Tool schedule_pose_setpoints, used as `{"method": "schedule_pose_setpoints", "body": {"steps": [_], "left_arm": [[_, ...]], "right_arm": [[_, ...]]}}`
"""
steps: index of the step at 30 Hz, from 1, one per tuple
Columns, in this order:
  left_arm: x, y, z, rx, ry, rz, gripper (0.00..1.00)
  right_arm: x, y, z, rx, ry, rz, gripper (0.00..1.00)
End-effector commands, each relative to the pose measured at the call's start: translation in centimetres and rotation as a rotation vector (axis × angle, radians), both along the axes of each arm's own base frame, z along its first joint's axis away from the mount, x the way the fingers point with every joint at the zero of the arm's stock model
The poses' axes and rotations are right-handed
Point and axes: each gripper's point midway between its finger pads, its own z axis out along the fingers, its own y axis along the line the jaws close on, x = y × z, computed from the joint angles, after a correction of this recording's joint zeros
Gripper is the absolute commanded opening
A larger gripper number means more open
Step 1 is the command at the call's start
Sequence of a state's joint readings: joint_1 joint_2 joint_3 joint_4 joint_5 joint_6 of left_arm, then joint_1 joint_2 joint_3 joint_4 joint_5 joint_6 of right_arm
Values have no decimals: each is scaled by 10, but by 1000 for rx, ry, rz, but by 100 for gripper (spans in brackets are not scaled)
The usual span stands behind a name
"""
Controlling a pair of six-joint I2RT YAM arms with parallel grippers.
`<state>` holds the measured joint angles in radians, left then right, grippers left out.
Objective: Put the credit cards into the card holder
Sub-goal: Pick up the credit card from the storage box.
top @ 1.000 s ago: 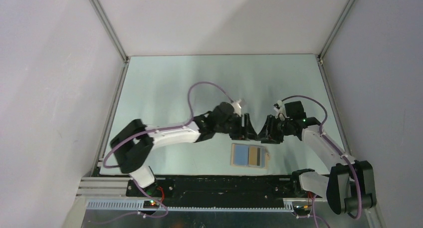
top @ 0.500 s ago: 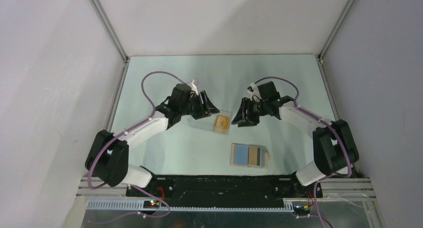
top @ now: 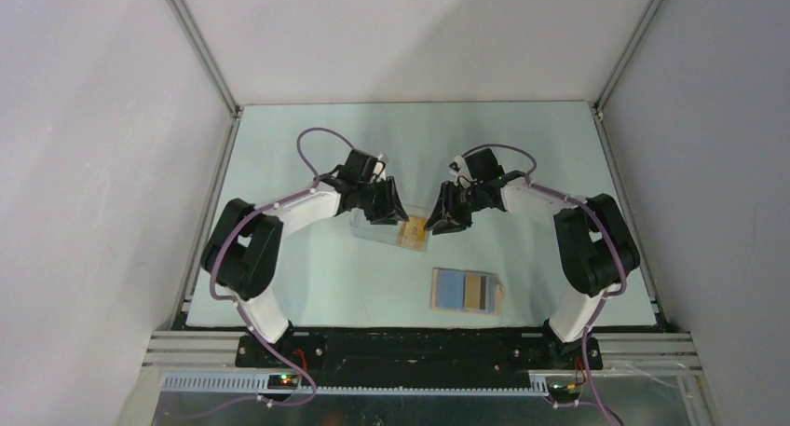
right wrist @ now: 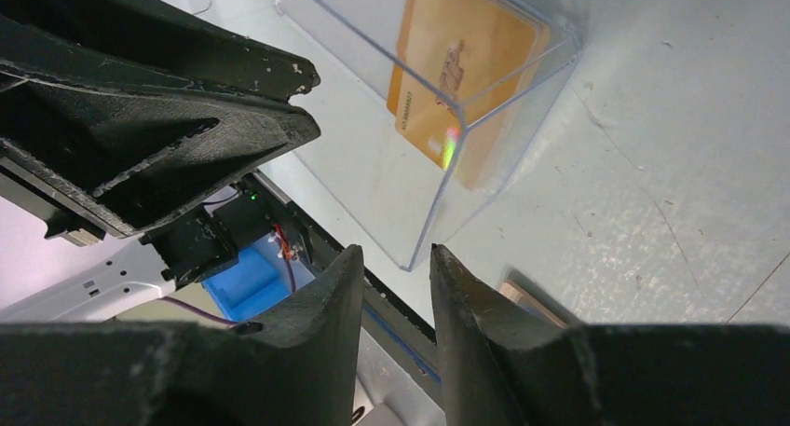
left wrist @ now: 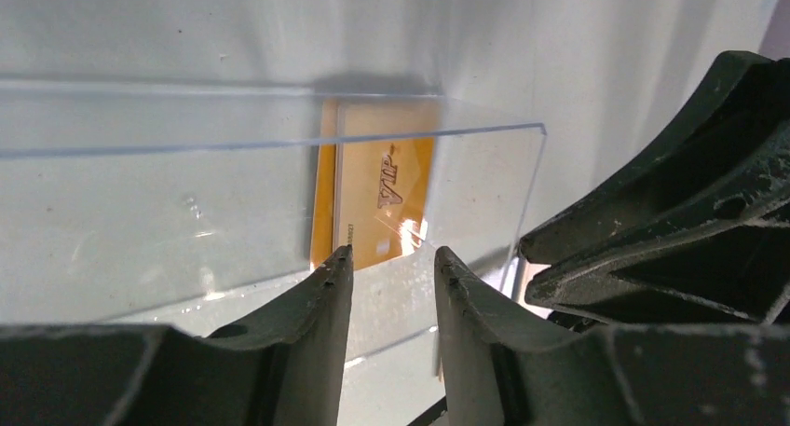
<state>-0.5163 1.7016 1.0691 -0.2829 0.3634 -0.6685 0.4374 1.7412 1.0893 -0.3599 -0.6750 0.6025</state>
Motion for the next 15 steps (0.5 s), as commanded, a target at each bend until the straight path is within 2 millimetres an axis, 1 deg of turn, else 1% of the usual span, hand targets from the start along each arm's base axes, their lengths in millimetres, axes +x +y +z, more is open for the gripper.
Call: {"method": "schedule_pose_setpoints", "body": {"steps": [1, 3, 6, 10, 15], "left_arm": [[4, -12, -3, 4, 0, -59, 42], [3, -14, -9, 18, 12, -62, 42], [2, -18, -13, 27, 16, -72, 40], [1, -21, -21, 37, 29, -84, 38], [3, -20, -32, 66, 38, -82, 38]], "right_arm": [[8, 6, 1, -2, -21, 10, 36], [7, 7, -4, -9, -14, 14, 36], [6, 8, -9, -16, -2, 17, 33], [5, 9, -14, -21, 6, 20, 25], [4, 10, -17, -25, 12, 27, 21]]}}
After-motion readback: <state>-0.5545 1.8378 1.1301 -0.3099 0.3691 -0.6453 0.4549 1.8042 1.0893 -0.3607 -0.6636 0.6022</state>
